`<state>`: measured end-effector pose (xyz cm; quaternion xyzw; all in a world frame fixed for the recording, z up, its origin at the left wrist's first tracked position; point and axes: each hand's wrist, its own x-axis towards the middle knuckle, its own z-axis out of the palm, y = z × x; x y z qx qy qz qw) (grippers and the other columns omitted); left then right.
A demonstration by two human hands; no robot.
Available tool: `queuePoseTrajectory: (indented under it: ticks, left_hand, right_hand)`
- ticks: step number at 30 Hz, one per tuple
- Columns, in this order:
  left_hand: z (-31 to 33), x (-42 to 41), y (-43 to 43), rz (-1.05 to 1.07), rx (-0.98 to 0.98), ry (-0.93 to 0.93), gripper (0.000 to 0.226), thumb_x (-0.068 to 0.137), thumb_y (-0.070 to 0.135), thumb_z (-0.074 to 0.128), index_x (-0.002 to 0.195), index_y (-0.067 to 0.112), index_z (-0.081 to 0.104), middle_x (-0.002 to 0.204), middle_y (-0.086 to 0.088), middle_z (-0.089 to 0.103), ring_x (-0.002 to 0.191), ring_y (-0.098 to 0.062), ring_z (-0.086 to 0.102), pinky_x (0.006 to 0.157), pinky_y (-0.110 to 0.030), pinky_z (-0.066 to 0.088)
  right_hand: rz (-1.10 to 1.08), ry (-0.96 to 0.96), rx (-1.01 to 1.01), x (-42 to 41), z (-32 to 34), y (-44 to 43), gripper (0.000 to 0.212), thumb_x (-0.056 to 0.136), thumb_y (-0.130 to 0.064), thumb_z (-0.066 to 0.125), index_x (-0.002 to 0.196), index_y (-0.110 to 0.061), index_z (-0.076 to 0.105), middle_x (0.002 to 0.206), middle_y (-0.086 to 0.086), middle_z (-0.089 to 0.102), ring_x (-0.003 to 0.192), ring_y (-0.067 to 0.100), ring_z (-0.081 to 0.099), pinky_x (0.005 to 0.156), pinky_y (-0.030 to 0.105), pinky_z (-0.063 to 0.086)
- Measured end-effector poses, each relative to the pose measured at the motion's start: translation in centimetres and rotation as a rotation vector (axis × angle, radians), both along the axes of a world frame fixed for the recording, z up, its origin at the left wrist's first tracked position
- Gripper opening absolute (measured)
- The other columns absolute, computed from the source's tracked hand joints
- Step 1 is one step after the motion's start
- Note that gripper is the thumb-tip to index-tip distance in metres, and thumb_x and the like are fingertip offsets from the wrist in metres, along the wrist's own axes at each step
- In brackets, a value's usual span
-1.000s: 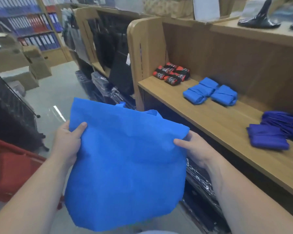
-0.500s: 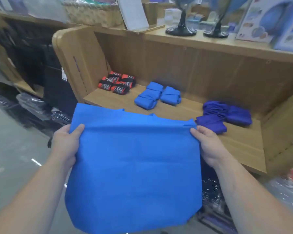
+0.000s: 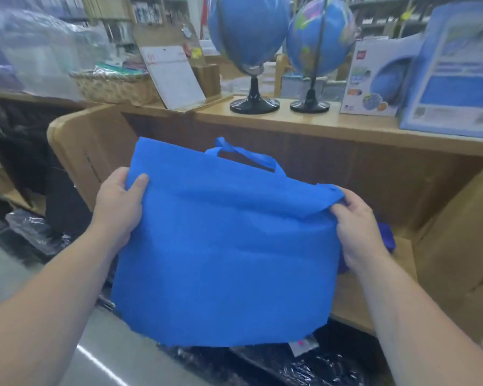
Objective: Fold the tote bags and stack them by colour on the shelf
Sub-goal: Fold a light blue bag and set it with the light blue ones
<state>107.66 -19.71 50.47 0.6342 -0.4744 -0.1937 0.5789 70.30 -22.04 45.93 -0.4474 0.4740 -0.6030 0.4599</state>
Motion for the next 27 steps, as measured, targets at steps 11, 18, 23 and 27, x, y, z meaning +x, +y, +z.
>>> queuePoseTrajectory:
  ticks: [11, 18, 23, 27]
  left_hand:
    - [-5.8, -2.2, -12.0, -0.144, 0.191, -0.154, 0.027, 0.095, 0.046, 0.051, 0.098, 0.020, 0.060, 0.100, -0.003, 0.069, 0.093, -0.031, 0.066, 0.084, -0.055, 0.055]
    - [-9.8, 1.2, -19.7, -0.086, 0.305, -0.297, 0.032, 0.093, 0.041, 0.057, 0.089, 0.009, 0.054, 0.091, -0.015, 0.063, 0.090, -0.040, 0.059, 0.079, -0.050, 0.046]
    - [-7.8, -0.4, -22.3, -0.125, -0.049, -0.645, 0.040, 0.087, 0.031, 0.071, 0.118, 0.008, 0.060, 0.114, -0.016, 0.062, 0.109, -0.039, 0.054, 0.095, -0.050, 0.042]
    - [-4.4, -7.1, -21.4, -0.667, -0.291, -0.687, 0.049, 0.084, 0.053, 0.062, 0.116, 0.016, 0.066, 0.101, 0.003, 0.066, 0.094, -0.019, 0.055, 0.088, -0.040, 0.046]
  right_hand:
    - [-0.228, 0.103, 0.061, -0.7, -3.6, -3.0, 0.023, 0.102, -0.029, 0.050, 0.091, -0.018, 0.066, 0.084, -0.002, 0.067, 0.079, 0.014, 0.058, 0.070, 0.034, 0.045]
    - [-0.436, 0.364, 0.037, 2.7, -5.1, -6.8, 0.025, 0.101, -0.020, 0.058, 0.078, -0.014, 0.063, 0.068, -0.001, 0.058, 0.063, 0.011, 0.044, 0.056, 0.028, 0.035]
    - [-0.542, 0.585, 0.078, 5.9, -4.7, -9.3, 0.023, 0.097, -0.024, 0.064, 0.077, -0.013, 0.066, 0.070, 0.005, 0.067, 0.062, 0.019, 0.056, 0.056, 0.028, 0.040]
    - [-0.598, 0.741, 0.083, 8.5, -3.7, -9.5, 0.018, 0.094, -0.026, 0.068, 0.076, -0.020, 0.068, 0.065, -0.009, 0.065, 0.064, 0.008, 0.060, 0.056, 0.014, 0.038]
